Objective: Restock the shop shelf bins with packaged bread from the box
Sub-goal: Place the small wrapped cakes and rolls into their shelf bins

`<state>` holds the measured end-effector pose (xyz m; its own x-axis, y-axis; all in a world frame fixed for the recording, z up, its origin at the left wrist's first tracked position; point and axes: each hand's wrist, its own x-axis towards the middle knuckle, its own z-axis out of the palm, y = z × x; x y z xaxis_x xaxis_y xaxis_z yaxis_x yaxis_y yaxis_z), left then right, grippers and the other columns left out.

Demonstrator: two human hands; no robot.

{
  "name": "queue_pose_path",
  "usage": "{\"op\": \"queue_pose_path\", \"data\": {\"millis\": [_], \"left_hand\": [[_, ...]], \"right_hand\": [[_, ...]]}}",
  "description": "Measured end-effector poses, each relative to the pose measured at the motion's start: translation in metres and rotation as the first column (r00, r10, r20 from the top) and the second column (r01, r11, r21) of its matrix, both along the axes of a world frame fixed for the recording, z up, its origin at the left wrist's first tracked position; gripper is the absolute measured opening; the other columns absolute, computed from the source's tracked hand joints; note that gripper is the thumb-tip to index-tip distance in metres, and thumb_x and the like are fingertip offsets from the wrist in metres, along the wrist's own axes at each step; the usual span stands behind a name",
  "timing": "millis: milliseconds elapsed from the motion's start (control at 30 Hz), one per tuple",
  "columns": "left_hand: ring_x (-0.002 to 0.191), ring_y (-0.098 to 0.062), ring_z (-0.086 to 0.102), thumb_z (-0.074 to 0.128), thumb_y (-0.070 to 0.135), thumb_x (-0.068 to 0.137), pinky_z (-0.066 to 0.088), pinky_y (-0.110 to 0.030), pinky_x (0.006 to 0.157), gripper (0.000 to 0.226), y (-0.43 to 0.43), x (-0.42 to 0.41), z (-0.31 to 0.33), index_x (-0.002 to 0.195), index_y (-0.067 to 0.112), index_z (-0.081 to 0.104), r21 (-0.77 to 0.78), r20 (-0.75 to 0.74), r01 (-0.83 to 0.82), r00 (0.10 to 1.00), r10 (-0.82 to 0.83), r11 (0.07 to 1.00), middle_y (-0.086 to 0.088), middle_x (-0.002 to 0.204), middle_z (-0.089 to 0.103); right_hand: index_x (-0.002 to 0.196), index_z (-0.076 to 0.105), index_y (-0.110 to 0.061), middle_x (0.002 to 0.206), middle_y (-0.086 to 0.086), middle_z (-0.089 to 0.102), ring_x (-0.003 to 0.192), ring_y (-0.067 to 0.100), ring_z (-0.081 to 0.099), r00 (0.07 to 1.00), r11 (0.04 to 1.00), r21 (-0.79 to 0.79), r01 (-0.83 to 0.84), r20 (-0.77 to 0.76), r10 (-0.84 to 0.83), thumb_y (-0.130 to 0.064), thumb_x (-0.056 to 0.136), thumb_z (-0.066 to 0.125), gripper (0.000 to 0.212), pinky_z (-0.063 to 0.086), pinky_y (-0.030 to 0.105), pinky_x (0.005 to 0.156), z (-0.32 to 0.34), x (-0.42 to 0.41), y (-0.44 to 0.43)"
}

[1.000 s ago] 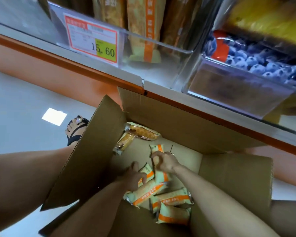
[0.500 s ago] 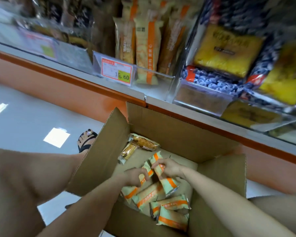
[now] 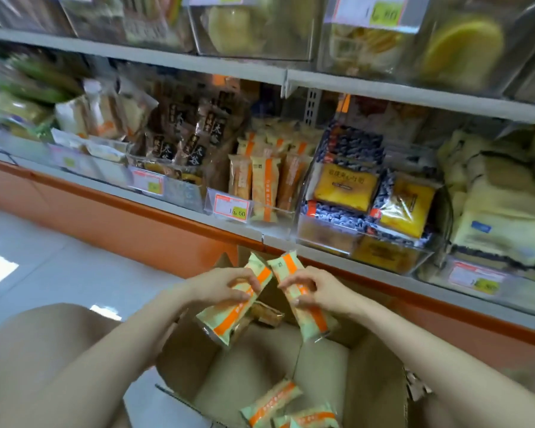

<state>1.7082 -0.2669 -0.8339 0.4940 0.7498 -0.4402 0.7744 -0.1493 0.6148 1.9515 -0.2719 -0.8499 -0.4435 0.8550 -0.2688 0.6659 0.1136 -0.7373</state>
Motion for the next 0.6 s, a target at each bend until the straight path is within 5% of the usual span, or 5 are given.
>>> {"op": "queue_pose_path", "data": {"millis": [200,333,400,600], "left_hand": [[0.093,0.008,0.053,0.050,0.012,0.095,0.044,-0.015,0.077,0.024,0.034,-0.006,0.066,0.105,0.032,0.059,0.156,0.448,-0.225,0.884,0.134,0.962,0.017,0.111,0.053],[0.098,0.006,0.055,0.051,0.004,0.093,0.048,-0.019,0.082,0.030,0.069,0.002,0.078,0.103,0.030,0.062,0.285,0.632,-0.375,0.766,0.121,0.882,0.010,0.114,0.057],[0.096,0.004,0.057,0.052,0.003,0.093,0.050,-0.018,0.079,0.029,0.085,0.004,0.083,0.104,0.028,0.062,0.289,0.704,-0.425,0.702,0.110,0.858,0.007,0.113,0.059],[0.108,-0.010,0.057,0.051,-0.004,0.090,0.051,-0.030,0.091,0.036,0.130,0.011,0.089,0.104,0.028,0.061,0.324,0.749,-0.471,0.658,0.082,0.820,0.002,0.116,0.059]], "right_hand": [[0.100,0.059,-0.046,0.116,-0.004,0.047,0.109,0.014,0.046,0.991,0.965,0.248,0.090,-0.115,-0.063,-0.016,0.088,0.063,0.033,0.040,0.030,0.093,0.091,-0.003,0.028],[0.102,0.063,-0.043,0.118,-0.011,0.051,0.111,0.007,0.046,0.945,0.918,0.334,0.213,-0.308,-0.108,-0.013,0.091,0.061,0.033,0.040,0.011,0.084,0.117,-0.013,0.060],[0.109,0.063,-0.040,0.123,-0.014,0.053,0.115,0.002,0.044,0.936,0.893,0.382,0.238,-0.337,-0.105,-0.011,0.091,0.061,0.034,0.038,0.007,0.090,0.124,-0.018,0.078],[0.131,0.053,-0.035,0.140,-0.005,0.047,0.128,0.008,0.041,0.954,0.883,0.417,0.216,-0.283,-0.099,-0.013,0.094,0.055,0.043,0.038,0.029,0.108,0.121,-0.033,0.128]]}}
